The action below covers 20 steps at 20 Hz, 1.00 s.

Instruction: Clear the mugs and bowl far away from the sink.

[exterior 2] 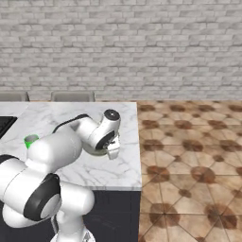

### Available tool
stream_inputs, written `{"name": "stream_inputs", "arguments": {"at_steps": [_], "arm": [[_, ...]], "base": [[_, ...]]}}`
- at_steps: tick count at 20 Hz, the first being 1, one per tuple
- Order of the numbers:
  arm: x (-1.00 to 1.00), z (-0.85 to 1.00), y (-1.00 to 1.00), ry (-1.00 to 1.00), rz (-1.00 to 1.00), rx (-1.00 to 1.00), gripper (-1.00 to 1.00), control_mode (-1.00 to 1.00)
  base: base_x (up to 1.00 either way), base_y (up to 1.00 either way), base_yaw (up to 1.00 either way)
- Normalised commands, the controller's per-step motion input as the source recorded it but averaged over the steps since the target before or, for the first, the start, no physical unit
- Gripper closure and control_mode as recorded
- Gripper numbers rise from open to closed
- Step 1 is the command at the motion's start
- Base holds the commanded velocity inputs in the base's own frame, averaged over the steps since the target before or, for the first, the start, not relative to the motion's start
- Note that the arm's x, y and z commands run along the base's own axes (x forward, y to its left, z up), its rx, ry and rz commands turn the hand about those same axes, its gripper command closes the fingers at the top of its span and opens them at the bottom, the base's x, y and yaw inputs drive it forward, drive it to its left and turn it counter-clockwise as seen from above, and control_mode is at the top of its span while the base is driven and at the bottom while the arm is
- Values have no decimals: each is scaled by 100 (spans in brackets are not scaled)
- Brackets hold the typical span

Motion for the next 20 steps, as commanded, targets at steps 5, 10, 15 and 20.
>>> {"name": "stream_inputs", "arguments": {"at_steps": [5, 10, 15, 20], "arm": [[0, -27, 0, -21, 11, -6, 100, -100], [5, -37, 0, -9, 10, -6, 100, -100], [24, -40, 8, 0, 7, -6, -100, -100], [16, -7, 6, -1, 3, -2, -100, -100]], "base": [[0, 0, 0], [0, 0, 0], [0, 0, 0], [0, 0, 0]]}}
